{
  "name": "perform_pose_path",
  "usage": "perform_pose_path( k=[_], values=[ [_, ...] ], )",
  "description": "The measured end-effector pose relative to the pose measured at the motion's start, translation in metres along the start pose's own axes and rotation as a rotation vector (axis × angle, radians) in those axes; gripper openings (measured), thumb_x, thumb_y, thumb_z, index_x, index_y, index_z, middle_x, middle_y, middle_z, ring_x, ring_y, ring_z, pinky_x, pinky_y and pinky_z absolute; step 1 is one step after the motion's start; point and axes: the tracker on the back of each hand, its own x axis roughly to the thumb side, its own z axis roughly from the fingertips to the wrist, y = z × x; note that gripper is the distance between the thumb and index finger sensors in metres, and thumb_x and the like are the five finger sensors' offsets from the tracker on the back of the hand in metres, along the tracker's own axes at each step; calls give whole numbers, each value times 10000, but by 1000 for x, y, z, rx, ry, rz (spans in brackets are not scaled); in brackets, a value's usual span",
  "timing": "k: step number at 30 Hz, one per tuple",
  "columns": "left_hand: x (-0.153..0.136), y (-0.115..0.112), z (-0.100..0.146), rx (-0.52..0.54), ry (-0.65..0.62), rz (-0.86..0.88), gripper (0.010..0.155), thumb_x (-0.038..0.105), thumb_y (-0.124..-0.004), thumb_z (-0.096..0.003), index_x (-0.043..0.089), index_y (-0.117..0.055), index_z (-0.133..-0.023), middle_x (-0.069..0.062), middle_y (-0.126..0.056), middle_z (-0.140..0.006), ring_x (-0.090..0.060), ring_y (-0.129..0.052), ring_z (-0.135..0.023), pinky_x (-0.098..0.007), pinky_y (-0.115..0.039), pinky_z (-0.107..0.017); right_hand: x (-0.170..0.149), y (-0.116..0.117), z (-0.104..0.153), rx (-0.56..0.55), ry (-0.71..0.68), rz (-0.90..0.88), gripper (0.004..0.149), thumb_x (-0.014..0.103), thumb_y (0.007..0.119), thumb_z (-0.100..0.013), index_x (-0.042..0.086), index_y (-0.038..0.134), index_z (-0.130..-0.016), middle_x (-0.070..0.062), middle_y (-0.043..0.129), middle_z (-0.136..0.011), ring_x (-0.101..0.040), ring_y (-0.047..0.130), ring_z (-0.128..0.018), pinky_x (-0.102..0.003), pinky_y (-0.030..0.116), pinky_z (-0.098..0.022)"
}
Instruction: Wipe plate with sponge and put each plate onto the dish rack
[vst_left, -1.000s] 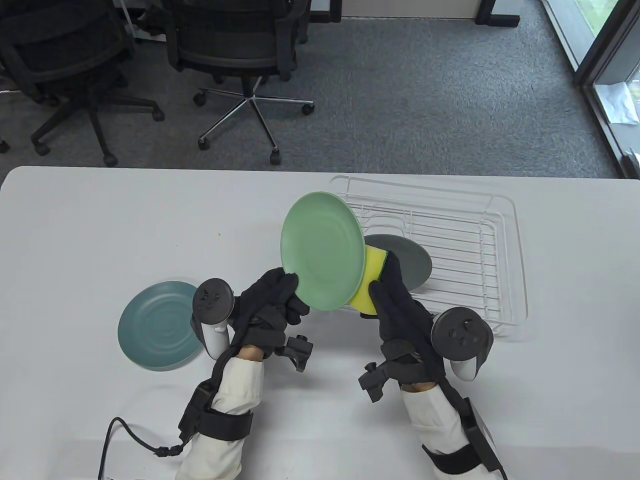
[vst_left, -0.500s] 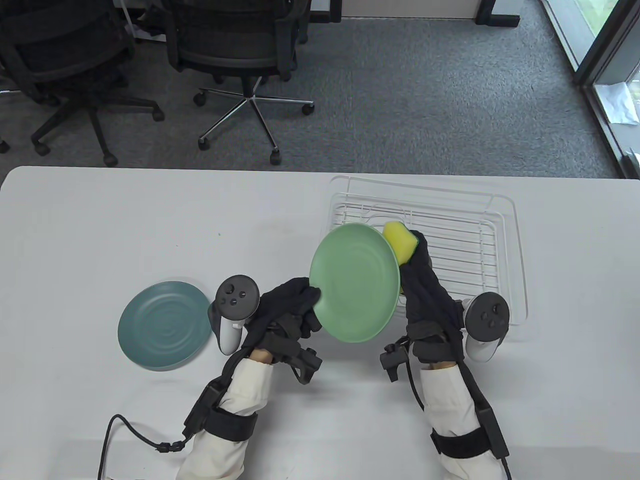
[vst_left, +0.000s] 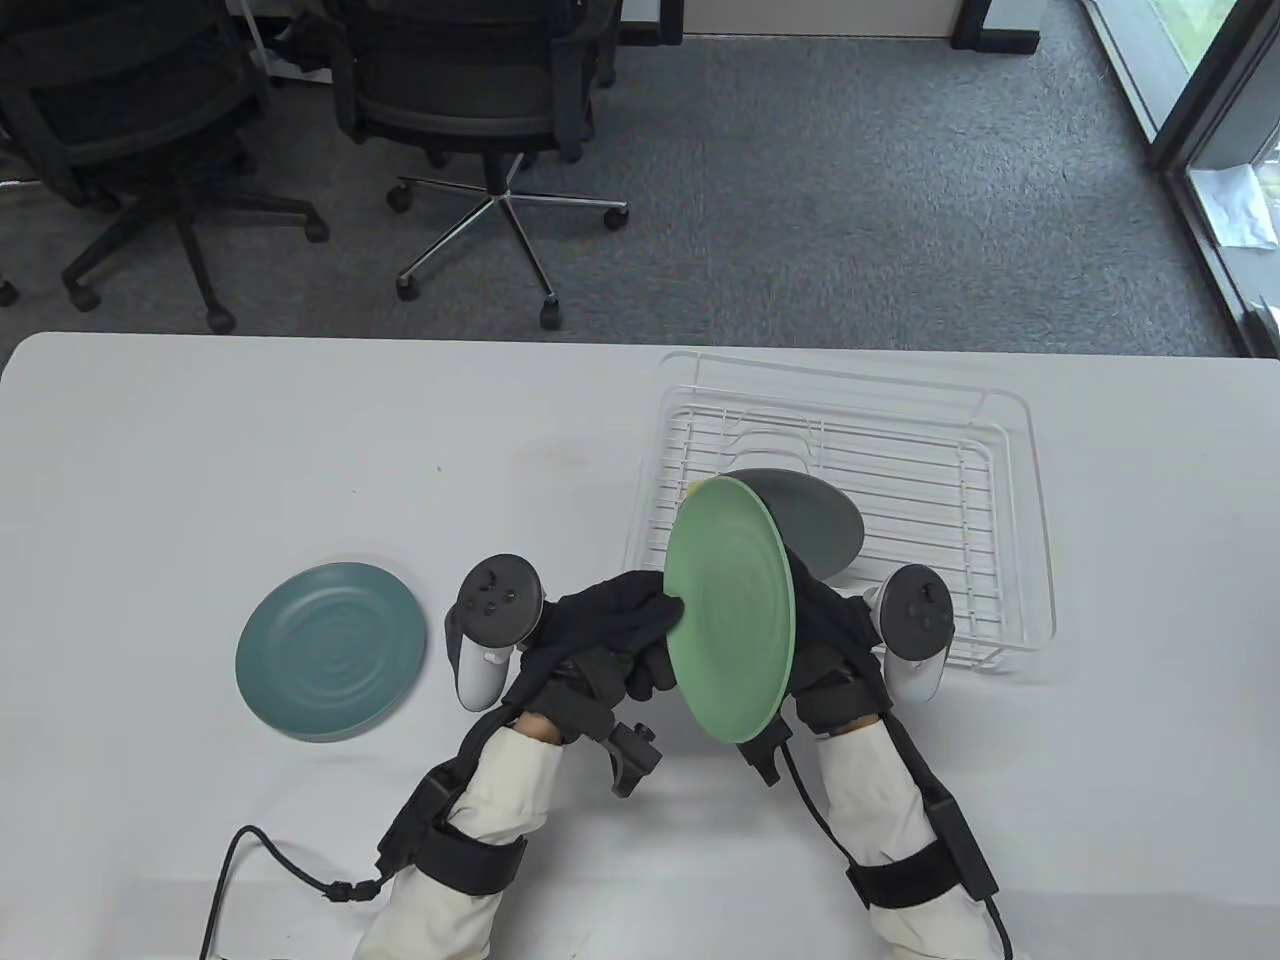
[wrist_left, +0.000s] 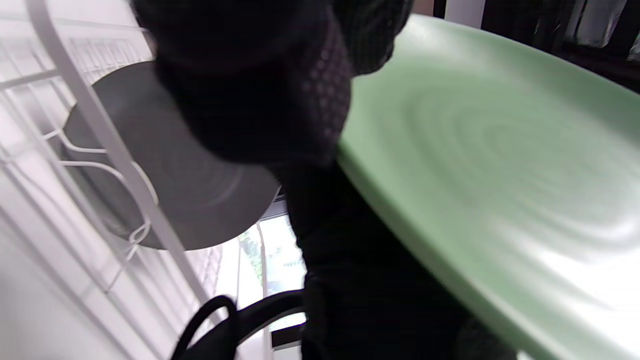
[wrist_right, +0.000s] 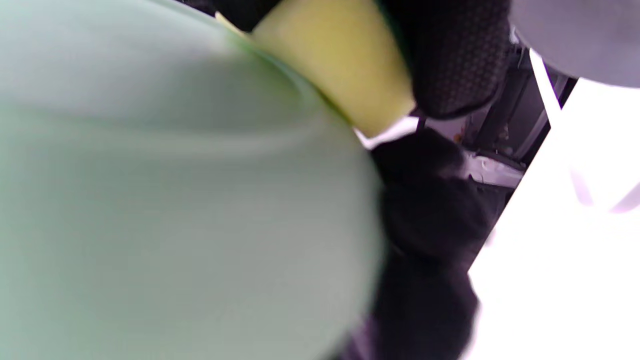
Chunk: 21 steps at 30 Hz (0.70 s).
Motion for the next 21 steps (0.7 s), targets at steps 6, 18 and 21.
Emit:
perform_pose_path(
  k=[6,18,21],
  values=[
    [2,17,5,146,-15,12,421,240,-762,-529,-38,-890,-819,-154,-1026,-532,-160,-1078,-237,-61,-938,-82,12,6,0,77,-2,41,592,231,548,-664,-30,332,-1150,-437,657,-968,-520,831,-742,-492,809,-521],
    [-21,43,7,257,76,47,434,245,-768,-531,-74,-895,-796,-154,-1023,-493,-133,-1065,-210,-48,-916,-61,53,0,12,35,-79,216,650,315,520,-688,-96,300,-1141,-439,688,-929,-482,864,-685,-454,822,-494],
    [-21,39,6,234,75,33,434,244,-767,-532,-76,-894,-796,-155,-1021,-493,-136,-1063,-211,-56,-913,-61,59,-3,15,-11,-109,233,671,335,507,-695,-49,204,-1154,-435,591,-1004,-504,792,-778,-497,779,-555]
  ],
)
